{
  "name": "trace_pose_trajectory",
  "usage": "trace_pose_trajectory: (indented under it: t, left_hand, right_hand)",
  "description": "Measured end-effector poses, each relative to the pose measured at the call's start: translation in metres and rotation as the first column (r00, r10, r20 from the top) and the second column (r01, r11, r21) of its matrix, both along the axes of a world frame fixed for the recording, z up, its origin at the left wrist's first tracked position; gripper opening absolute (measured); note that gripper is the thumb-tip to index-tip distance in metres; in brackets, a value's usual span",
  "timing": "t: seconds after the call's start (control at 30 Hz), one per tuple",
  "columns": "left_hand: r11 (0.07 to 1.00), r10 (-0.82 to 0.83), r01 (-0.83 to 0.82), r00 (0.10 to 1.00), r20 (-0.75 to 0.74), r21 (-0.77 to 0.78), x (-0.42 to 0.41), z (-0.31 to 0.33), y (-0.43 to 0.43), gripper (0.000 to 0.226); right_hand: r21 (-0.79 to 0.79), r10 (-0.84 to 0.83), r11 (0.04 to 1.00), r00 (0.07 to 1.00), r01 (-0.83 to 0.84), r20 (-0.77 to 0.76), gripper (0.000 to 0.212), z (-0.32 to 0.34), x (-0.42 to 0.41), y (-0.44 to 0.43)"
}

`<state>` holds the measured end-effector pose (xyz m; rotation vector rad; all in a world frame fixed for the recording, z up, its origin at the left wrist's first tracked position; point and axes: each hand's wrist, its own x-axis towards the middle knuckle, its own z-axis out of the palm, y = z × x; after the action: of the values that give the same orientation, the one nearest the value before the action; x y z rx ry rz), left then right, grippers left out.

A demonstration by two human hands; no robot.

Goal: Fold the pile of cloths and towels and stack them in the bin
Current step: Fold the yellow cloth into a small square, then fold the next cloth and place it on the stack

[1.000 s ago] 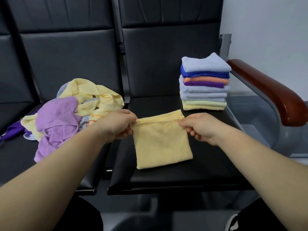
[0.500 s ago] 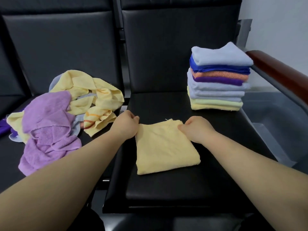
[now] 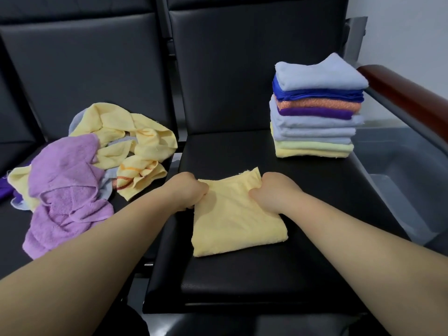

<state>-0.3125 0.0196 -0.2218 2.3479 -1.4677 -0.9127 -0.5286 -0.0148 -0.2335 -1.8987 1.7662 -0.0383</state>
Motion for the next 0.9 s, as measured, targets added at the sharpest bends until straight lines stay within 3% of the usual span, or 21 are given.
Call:
trace_pose_trajectory:
  t: [0.07,0.2,0.4,0.5,0.63,0.77,0.9]
  left_hand:
    - [0.997,-0.012,0.012,1.0,0.005,-0.076,-0.016,-0.002,-0.001,0.015]
    - [0.973,-0.115,0.147,0.977,0.179,-0.177,-0.07,-0.012,-0.017,0.018]
    - [0.939,-0.263,0.281,0.958,0.115,-0.199,-0.162,-0.007,-0.065,0.012]
    - [0.913,-0.336,0.35,0.937,0.101,-0.211,-0.187,-0.002,-0.076,0.021]
    - [0.929,-0.3,0.31,0.951,0.075,-0.202,-0.184,-0.006,-0.077,0.022]
    - [0.962,-0.234,0.24,0.97,0.06,-0.131,-0.153,-0.003,-0.065,0.027]
    - [0.969,-0.222,0.231,0.97,0.097,-0.091,-0.098,0.002,-0.04,0.027]
  right_hand:
    - [-0.049,-0.042,0.998,0.998,0.043,0.038,0.015,0.0,-0.012,0.001]
    - [-0.138,-0.147,0.979,0.989,0.148,0.018,0.016,0.0,-0.057,-0.008]
    - [-0.216,-0.33,0.921,0.944,0.323,0.006,0.03,0.004,-0.149,-0.034]
    - [-0.239,-0.421,0.879,0.907,0.413,0.02,0.029,0.003,-0.174,-0.04]
    - [-0.24,-0.445,0.86,0.892,0.451,0.081,0.051,0.005,-0.178,-0.033]
    - [-0.372,-0.369,0.869,0.928,0.327,-0.046,0.065,0.015,-0.158,-0.017]
    - [-0.398,-0.124,0.915,0.984,0.062,-0.132,0.057,0.021,-0.104,0.008]
